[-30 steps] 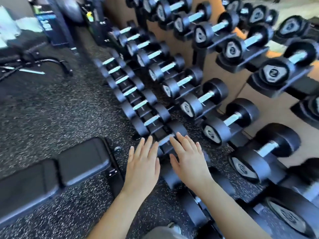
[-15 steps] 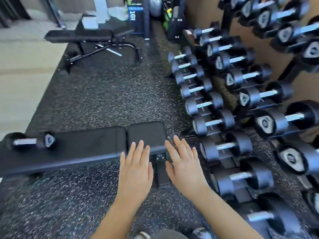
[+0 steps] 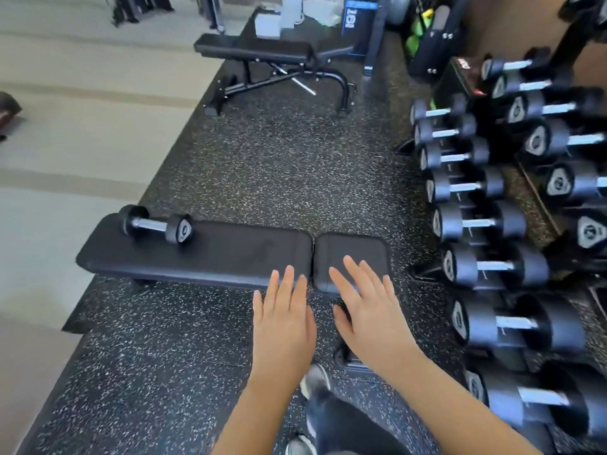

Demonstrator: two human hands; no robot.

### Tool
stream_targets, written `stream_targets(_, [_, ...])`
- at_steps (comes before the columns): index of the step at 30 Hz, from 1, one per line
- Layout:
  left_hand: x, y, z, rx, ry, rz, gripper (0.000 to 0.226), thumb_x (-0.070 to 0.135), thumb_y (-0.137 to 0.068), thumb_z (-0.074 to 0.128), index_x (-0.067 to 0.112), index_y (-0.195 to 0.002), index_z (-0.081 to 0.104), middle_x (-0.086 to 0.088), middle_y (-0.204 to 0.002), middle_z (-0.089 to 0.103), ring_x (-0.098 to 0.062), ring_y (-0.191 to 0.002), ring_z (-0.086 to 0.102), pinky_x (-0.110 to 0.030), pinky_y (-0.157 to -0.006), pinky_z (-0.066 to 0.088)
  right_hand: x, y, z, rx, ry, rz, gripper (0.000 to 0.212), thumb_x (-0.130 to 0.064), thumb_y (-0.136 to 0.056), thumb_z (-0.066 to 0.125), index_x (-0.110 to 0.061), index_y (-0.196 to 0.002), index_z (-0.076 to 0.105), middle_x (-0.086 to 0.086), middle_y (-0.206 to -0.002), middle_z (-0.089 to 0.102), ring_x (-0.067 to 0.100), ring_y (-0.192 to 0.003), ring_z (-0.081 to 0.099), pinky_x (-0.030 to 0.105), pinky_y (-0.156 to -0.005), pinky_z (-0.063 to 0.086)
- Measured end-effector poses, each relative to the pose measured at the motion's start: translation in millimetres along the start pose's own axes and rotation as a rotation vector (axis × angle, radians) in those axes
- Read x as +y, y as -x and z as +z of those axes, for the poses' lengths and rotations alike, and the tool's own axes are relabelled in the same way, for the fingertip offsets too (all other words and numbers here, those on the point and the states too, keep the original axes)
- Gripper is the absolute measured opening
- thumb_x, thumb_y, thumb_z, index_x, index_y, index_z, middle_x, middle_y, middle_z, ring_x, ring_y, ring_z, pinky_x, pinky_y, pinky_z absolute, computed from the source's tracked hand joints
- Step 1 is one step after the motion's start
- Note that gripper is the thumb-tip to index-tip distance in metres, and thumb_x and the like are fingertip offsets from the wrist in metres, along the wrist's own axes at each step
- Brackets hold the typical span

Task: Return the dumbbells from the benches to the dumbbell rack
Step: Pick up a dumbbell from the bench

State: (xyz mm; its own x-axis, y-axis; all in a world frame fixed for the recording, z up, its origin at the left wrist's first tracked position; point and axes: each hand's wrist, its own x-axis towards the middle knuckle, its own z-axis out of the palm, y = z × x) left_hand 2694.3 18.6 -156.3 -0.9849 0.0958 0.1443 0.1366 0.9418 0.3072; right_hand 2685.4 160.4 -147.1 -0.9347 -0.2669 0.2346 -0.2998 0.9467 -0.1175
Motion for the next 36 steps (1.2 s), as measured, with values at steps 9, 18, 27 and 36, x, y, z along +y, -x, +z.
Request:
stream_targets(9, [-37.2, -87.9, 1.1, 0.055, -0.022, -0.026, 0.042, 0.021, -0.08, 0.041, 0.005, -0.114, 0.06, -0.015, -0.123, 0.059, -0.035, -0.115, 0.053, -0.06, -0.085, 0.041, 6.2, -105.0, 25.2, 0.002, -0.06, -0.043, 0.049, -0.023, -0.071, 0.06, -0.011, -0.119, 0.062, 0.015, -0.125, 0.061, 0.038, -0.111, 0.06, 0.061, -0.08, 0.047])
stream_targets(18, [-102.9, -135.6, -10.7, 0.09, -0.02, -0.261, 0.041, 0.011, -0.079, 0.06, 0.003, -0.119, 0.055, -0.016, -0.129, 0.054, -0.036, -0.121, 0.048, -0.06, -0.092, 0.036, -20.9, -202.5, 57.5, -0.079, -0.102, -0.211, 0.048, -0.021, -0.076, 0.062, -0.008, -0.122, 0.059, 0.018, -0.129, 0.057, 0.041, -0.116, 0.055, 0.063, -0.086, 0.043])
stream_targets(27, [-225.7, -113.6, -29.1, 0.111, -0.017, -0.473, 0.049, 0.005, -0.071, 0.072, 0.002, -0.117, 0.056, -0.018, -0.127, 0.055, -0.039, -0.119, 0.048, -0.063, -0.089, 0.036, -135.2, -261.0, 98.3, -0.161, -0.095, -0.396, 0.056, -0.018, -0.07, 0.078, -0.009, -0.121, 0.059, 0.017, -0.128, 0.058, 0.04, -0.114, 0.057, 0.06, -0.081, 0.047])
stream_targets(36, [-385.4, -95.4, -74.5, 0.114, -0.053, -0.409, 0.046, 0.007, -0.074, 0.068, 0.001, -0.118, 0.056, -0.019, -0.128, 0.054, -0.038, -0.119, 0.048, -0.061, -0.09, 0.036, -303.3, -306.0, 124.1, -0.138, -0.104, -0.413, 0.052, -0.019, -0.072, 0.076, -0.008, -0.12, 0.06, 0.018, -0.126, 0.059, 0.04, -0.113, 0.058, 0.061, -0.084, 0.046])
